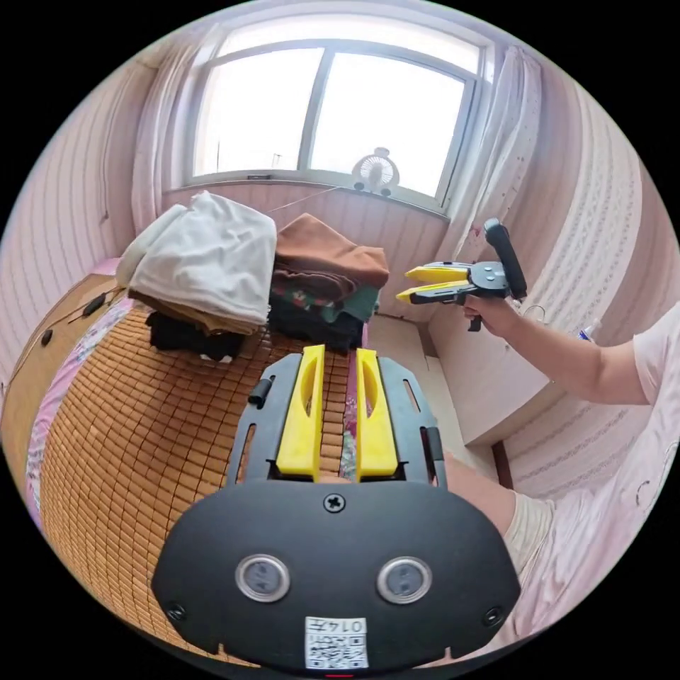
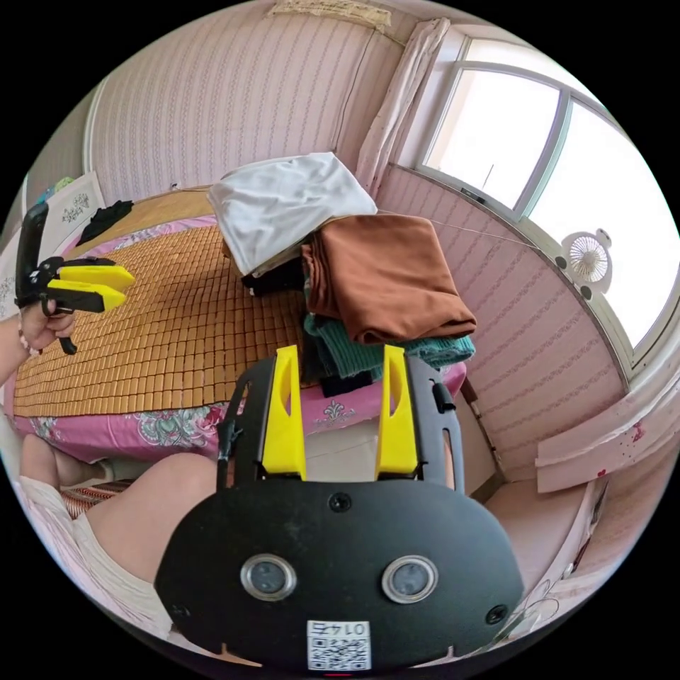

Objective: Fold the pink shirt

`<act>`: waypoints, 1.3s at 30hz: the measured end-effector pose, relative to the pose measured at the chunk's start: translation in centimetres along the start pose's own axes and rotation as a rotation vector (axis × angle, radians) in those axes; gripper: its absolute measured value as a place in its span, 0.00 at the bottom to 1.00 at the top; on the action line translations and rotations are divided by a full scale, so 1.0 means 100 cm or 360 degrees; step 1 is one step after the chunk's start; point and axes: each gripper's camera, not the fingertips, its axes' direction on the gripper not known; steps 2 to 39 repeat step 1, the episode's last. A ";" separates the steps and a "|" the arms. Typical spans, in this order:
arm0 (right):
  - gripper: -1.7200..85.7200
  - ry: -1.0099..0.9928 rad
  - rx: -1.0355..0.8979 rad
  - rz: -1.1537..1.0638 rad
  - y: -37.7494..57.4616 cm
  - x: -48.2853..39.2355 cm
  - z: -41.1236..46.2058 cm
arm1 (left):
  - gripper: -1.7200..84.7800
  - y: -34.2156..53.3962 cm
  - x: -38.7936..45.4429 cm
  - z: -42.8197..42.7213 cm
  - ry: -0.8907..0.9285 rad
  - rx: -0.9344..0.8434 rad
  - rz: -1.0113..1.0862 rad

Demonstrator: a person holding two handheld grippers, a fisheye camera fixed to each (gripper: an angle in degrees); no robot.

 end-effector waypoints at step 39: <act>0.21 0.0000 0.0016 -0.0006 -0.002 0.007 0.001 | 0.11 -0.021 0.002 0.023 -0.0021 -0.0003 -0.0004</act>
